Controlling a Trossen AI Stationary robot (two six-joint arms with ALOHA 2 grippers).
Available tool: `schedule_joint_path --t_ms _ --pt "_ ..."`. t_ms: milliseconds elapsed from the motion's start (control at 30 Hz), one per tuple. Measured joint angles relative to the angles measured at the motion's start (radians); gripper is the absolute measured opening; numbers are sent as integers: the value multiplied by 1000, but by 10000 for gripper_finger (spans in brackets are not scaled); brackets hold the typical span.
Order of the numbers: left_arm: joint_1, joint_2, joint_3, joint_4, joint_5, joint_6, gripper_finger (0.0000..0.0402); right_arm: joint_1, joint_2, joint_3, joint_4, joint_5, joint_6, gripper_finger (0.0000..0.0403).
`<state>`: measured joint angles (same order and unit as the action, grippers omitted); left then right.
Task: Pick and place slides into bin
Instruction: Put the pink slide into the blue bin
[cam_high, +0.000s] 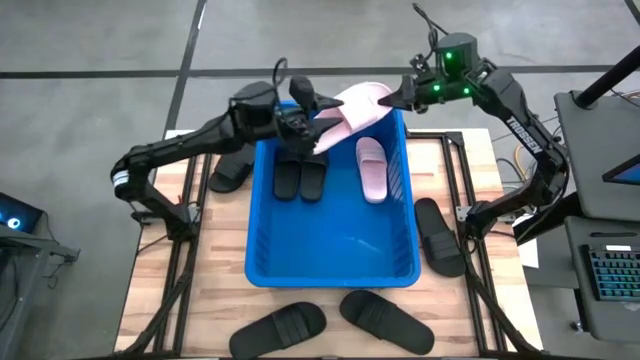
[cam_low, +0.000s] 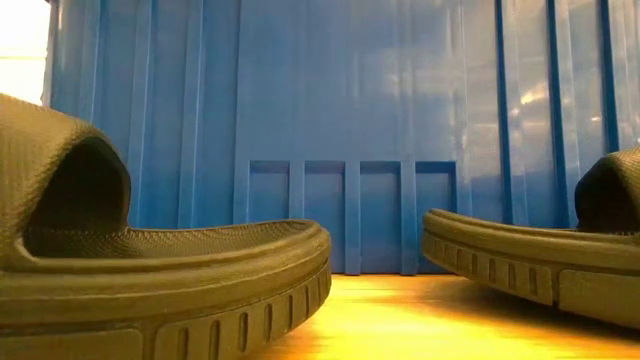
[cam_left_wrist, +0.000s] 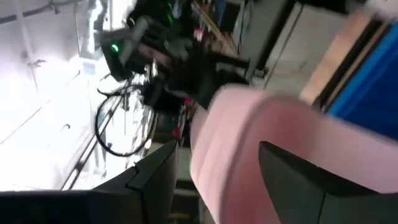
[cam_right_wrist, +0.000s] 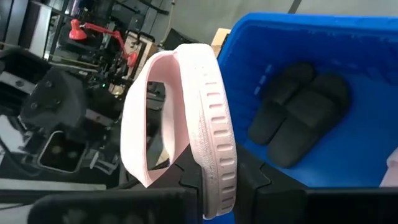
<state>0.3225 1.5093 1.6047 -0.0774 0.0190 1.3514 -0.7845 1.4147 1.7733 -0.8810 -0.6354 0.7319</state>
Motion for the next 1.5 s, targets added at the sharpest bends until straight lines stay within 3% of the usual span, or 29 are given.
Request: schedule_joint_path --t_ms 200,600,800,933,1033,1133,1367,1500 --pt "-7 58 0 22 -107 156 208 0 0 -1 -4 -3 -10 33" --pt "-54 89 0 180 -108 159 201 -3 0 -2 -36 -2 -39 33" --pt "-55 102 1 177 -109 143 143 -4 0 -2 -36 -11 -59 33" --pt "-55 108 1 170 -129 109 73 -3 0 -2 -36 -25 -66 34" --pt "-55 108 1 171 -129 -11 17 -3 -1 -2 -34 -32 -101 43" --pt "-55 108 9 166 -129 -120 8 -4 -1 -2 -33 -42 -141 54" --pt "-56 106 25 163 -205 -141 2 -7 -7 -2 -44 -45 -372 98" --pt "-57 104 25 150 -263 -216 1 -17 -8 -1 -50 26 -438 126"
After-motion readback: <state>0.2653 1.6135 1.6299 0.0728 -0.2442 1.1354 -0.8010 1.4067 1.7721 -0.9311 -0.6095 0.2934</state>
